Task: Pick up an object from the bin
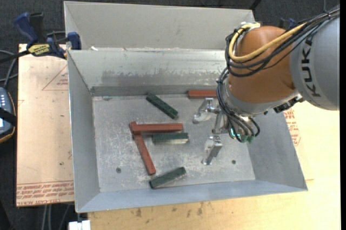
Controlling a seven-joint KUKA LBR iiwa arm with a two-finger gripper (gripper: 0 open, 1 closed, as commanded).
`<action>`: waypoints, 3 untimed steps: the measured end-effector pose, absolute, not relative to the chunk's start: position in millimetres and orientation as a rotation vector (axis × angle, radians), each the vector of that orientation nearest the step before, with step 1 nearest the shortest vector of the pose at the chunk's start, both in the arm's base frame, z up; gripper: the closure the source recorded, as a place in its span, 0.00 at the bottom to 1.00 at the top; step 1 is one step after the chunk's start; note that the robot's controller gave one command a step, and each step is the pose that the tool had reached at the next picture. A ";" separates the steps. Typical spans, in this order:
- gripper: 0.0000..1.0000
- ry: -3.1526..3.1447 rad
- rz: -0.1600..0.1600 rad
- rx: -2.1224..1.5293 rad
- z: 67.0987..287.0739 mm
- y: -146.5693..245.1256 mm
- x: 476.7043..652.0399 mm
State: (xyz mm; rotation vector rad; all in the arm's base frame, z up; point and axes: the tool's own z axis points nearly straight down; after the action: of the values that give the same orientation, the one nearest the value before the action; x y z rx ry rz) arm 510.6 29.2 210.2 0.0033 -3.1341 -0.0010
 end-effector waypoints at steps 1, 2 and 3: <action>0.00 -3.142 -0.002 0.002 213.9 29.0 512.2; 1.00 -3.144 -0.003 0.102 79.3 87.4 514.4; 1.00 -3.144 -0.003 0.101 79.3 87.3 514.4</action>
Offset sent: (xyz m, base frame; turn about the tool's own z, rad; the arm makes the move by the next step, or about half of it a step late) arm 0.0018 0.0571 -0.1331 -0.0617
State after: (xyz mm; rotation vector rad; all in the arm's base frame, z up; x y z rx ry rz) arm 514.4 87.3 79.3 0.1008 -3.1443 -0.0034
